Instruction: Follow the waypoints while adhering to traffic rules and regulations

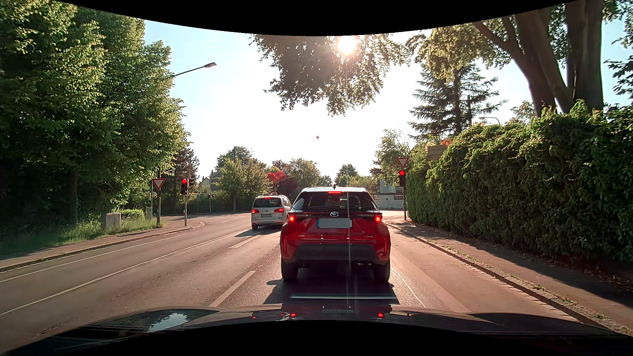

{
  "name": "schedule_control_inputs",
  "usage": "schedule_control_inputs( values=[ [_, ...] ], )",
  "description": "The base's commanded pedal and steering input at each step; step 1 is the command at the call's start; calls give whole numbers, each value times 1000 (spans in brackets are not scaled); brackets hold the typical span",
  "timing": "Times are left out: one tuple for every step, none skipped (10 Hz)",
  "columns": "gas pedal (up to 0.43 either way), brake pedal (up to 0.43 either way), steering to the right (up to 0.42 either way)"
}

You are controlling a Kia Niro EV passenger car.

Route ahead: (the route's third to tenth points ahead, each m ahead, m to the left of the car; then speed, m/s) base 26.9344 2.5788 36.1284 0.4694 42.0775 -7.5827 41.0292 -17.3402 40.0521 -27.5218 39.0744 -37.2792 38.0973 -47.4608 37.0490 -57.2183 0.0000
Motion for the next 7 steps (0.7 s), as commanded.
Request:
schedule_control_inputs(
  values=[
    [0, 250, -7],
    [0, 250, -7],
    [0, 250, -7],
    [0, 250, -7],
    [0, 250, -7],
    [0, 250, -7],
    [0, 250, -7]
  ],
)
